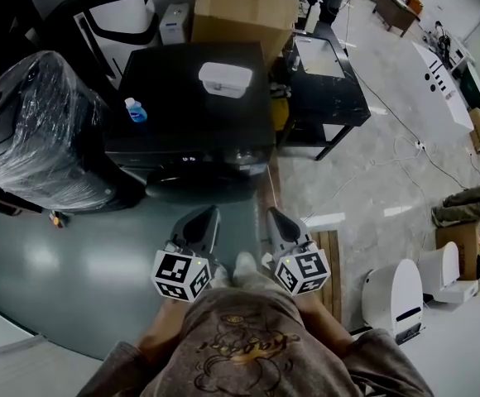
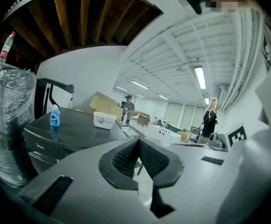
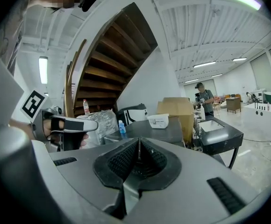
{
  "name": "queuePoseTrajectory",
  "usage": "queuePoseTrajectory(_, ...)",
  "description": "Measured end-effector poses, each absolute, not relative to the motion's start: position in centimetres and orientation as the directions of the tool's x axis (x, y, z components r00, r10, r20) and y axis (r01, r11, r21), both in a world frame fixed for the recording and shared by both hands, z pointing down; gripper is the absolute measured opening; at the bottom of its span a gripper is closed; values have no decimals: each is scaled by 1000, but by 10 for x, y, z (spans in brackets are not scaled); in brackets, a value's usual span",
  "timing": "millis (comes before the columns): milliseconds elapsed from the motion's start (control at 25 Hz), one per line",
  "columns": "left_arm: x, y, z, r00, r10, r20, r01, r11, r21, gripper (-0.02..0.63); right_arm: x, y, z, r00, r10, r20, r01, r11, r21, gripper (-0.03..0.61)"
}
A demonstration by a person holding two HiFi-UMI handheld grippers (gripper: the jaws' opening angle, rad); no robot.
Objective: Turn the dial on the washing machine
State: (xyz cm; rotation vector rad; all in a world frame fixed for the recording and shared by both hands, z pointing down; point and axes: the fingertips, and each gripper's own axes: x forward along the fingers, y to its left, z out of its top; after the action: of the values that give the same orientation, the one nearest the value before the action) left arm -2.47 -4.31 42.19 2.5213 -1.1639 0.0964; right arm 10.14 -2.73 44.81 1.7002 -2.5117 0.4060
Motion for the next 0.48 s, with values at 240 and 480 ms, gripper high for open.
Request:
queuePoseTrajectory(240,-21,-63,426,648,-731,214,-756,-584,297,-3,96,-57,464,-422,-873,244,-904,388,-178,91)
queuePoseTrajectory(480,-21,-76,431,640,-734,227,-764,-574,295,-3,87,-84,486,-458,-837,299,-888,418,-191,227)
